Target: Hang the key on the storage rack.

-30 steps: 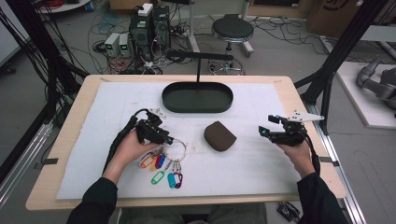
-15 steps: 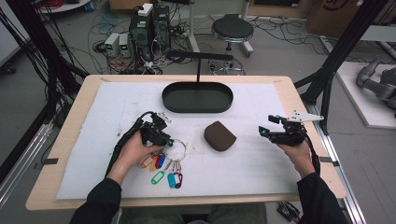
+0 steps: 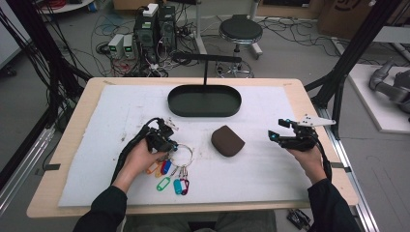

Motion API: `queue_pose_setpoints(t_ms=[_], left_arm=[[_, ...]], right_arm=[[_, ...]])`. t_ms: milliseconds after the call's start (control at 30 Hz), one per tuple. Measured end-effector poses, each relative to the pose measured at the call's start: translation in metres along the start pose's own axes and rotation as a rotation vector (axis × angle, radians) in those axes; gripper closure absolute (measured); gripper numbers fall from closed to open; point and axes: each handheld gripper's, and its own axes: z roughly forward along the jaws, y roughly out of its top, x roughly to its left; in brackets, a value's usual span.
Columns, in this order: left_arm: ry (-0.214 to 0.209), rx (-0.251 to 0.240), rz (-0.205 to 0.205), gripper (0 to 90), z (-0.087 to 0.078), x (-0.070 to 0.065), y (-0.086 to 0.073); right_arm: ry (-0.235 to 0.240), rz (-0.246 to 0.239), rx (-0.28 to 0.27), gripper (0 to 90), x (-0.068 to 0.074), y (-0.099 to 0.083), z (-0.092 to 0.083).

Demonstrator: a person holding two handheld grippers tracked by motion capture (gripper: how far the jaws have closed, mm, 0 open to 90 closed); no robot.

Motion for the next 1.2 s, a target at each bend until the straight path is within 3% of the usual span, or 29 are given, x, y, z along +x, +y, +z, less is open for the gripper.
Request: queue_pose_setpoints(t_ms=[100, 267, 500, 867, 1200], left_arm=[[-0.026, -0.010, -0.004, 83.8, -0.001, 0.003, -0.001], [-0.064, -0.088, 0.005, 84.5, -0.010, 0.007, -0.002], [-0.071, -0.195, 0.041, 85.2, -0.027, 0.006, -0.003], [-0.096, -0.313, 0.051, 86.0, -0.044, 0.006, -0.005], [-0.119, -0.422, 0.093, 86.3, -0.066, 0.003, -0.002]], right_arm=[[-0.002, 0.001, -0.004, 26.4, 0.000, 0.000, -0.001], [-0.005, 0.000, -0.008, 26.4, 0.000, 0.000, -0.002], [-0.009, -0.011, -0.009, 26.4, 0.000, 0.001, -0.001], [-0.012, -0.004, -0.009, 26.4, 0.001, 0.001, -0.001], [-0.013, -0.012, -0.008, 26.4, 0.000, 0.001, -0.001]])
